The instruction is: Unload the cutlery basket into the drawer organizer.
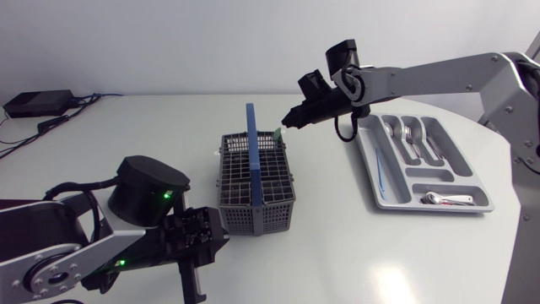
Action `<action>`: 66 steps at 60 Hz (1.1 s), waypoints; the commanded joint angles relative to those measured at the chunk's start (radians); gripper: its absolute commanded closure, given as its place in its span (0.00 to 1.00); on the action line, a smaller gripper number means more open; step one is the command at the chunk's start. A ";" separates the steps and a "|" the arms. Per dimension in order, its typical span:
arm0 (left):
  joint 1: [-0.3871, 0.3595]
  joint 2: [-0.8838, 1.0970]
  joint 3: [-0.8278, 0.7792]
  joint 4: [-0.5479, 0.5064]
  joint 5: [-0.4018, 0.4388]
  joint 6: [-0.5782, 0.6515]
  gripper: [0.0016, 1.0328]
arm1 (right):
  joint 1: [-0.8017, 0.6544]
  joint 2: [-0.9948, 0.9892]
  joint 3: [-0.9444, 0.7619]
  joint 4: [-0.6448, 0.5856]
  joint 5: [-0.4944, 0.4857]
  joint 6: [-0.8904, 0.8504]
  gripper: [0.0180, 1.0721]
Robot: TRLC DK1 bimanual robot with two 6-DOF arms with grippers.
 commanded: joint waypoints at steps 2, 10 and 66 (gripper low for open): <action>-0.005 0.001 -0.028 0.001 -0.003 0.013 0.86 | 0.023 0.051 0.046 -0.021 -0.014 0.035 0.95; -0.005 -0.006 -0.033 -0.001 -0.004 0.013 0.86 | 0.039 0.063 0.055 -0.051 -0.032 0.036 0.95; 0.009 -0.049 -0.059 -0.052 -0.058 0.017 0.86 | -0.045 -0.164 -0.331 -0.051 -0.080 -0.050 0.95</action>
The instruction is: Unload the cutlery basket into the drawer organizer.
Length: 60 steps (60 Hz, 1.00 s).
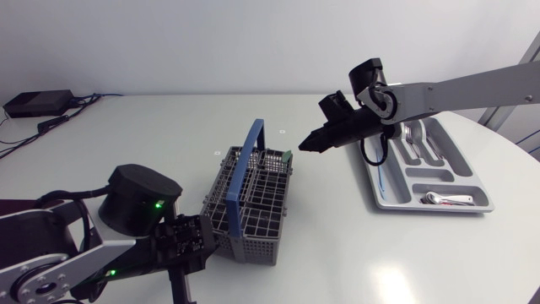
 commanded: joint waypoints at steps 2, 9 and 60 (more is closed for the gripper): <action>0.020 0.009 -0.025 0.003 -0.017 0.022 0.86 | 0.015 0.034 -0.024 -0.004 -0.011 -0.015 0.95; 0.054 0.019 -0.029 0.017 -0.017 0.039 0.86 | 0.041 0.011 -0.057 0.005 -0.024 -0.025 0.95; 0.255 0.089 -0.009 0.123 -0.016 0.150 0.86 | 0.067 -0.013 -0.053 0.031 -0.047 -0.025 0.95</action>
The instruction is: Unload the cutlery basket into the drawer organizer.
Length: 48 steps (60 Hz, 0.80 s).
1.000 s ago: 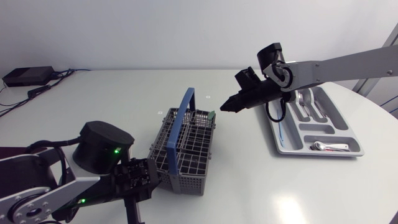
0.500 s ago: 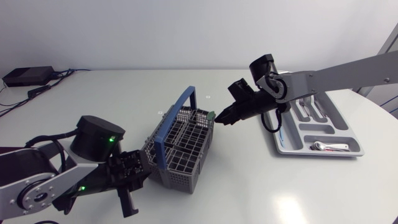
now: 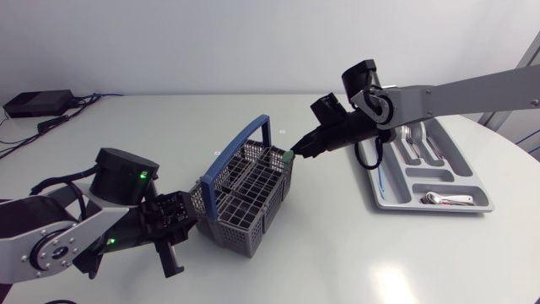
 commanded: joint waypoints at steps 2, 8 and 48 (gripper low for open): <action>0.011 0.021 0.008 0.025 0.001 0.032 0.86 | 0.021 0.014 -0.022 0.002 -0.021 0.006 0.95; 0.017 0.040 0.016 0.061 0.001 0.038 0.86 | 0.029 -0.038 -0.088 0.003 -0.024 -0.003 0.95; 0.157 0.236 0.140 0.206 0.049 0.139 0.86 | 0.059 -0.301 -0.384 -0.006 -0.010 -0.017 0.95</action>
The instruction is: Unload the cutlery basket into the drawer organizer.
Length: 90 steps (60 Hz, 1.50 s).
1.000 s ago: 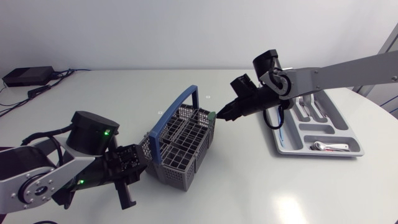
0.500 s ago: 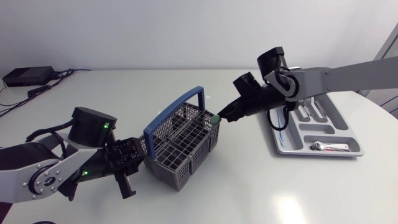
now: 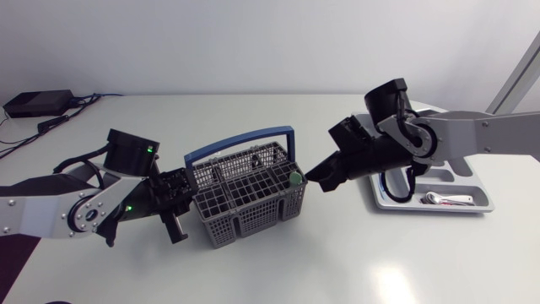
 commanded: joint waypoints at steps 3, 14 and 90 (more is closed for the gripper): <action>0.037 0.031 0.060 0.026 0.054 0.043 0.86 | 0.046 -0.040 -0.068 -0.025 -0.039 -0.009 0.95; 0.089 0.048 0.063 0.043 0.088 0.061 0.86 | 0.082 -0.088 -0.103 -0.041 -0.028 0.001 0.95; -0.389 -0.124 0.371 -0.486 0.117 0.148 0.66 | -0.089 -0.580 -0.405 -0.134 0.063 -0.263 0.17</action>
